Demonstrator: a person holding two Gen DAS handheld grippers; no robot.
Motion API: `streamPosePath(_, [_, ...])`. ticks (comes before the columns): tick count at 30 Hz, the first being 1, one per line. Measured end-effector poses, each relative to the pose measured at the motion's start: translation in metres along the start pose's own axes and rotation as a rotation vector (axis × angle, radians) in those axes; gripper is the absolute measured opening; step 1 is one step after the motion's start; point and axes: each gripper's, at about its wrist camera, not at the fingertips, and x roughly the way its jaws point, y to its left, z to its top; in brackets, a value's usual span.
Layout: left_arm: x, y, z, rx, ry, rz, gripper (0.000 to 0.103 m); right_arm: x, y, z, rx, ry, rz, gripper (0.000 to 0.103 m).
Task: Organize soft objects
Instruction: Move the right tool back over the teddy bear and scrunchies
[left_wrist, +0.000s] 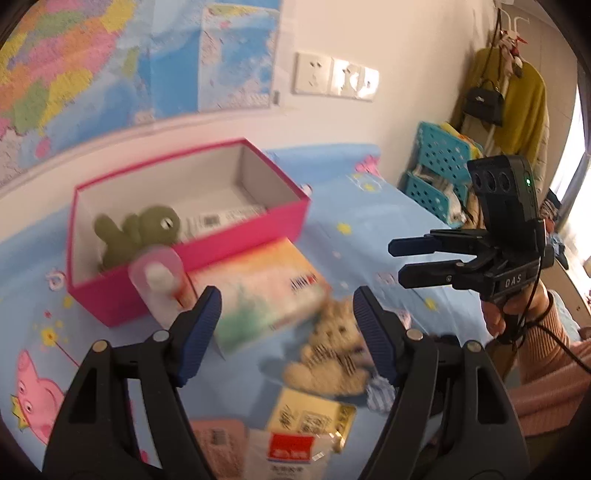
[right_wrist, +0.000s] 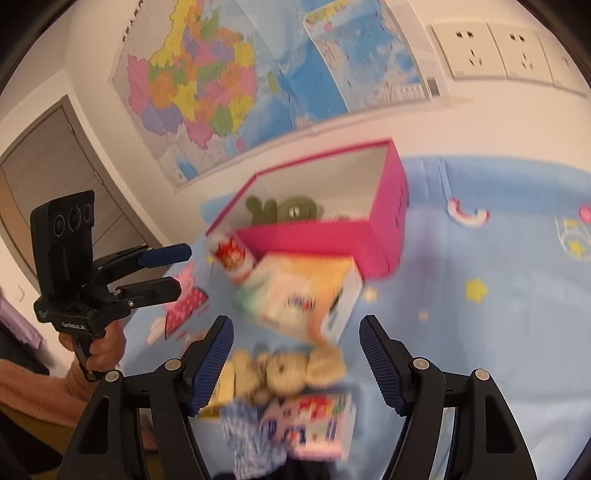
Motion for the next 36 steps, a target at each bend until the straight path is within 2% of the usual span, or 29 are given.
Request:
streamPosePath(8, [0.006,-0.022,-0.035,-0.009,0.06,-0.106,0.075,-0.015,-0.003,-0.052,0.027,0.119,-0.014,0.072])
streamPosePath(13, [0.011,-0.036,-0.045,0.012,0.089,-0.148,0.075,-0.018,-0.006,-0.083,0.054,0.186,-0.035,0.074])
streamPosePath(17, [0.013,-0.045,-0.049,0.024,0.105,-0.163,0.075,-0.008,-0.005,-0.099,0.05,0.234,-0.07,0.076])
streamPosePath(24, [0.012,-0.051,-0.052,0.032,0.118,-0.166,0.075,-0.005,0.0,-0.112,0.039,0.25,-0.082,0.076])
streamPosePath(26, [0.014,-0.051,-0.052,0.026,0.122,-0.17,0.075,-0.008,-0.001,-0.114,0.045,0.238,-0.096,0.069])
streamPosePath(28, [0.014,-0.052,-0.053,0.023,0.126,-0.171,0.075,-0.009,-0.002,-0.115,0.041,0.232,-0.121,0.042])
streamPosePath(30, [0.014,-0.054,-0.054,0.025,0.127,-0.17,0.075,-0.016,-0.004,-0.115,0.065,0.209,-0.106,0.037])
streamPosePath(32, [0.013,-0.055,-0.054,0.028,0.124,-0.171,0.075,-0.024,-0.005,-0.114,0.069,0.18,-0.132,0.031])
streamPosePath(33, [0.012,-0.056,-0.055,0.029,0.122,-0.171,0.075,-0.028,-0.006,-0.113,0.074,0.166,-0.139,0.022])
streamPosePath(36, [0.011,-0.056,-0.054,0.026,0.117,-0.177,0.075,-0.043,-0.008,-0.106,0.092,0.108,-0.153,0.018])
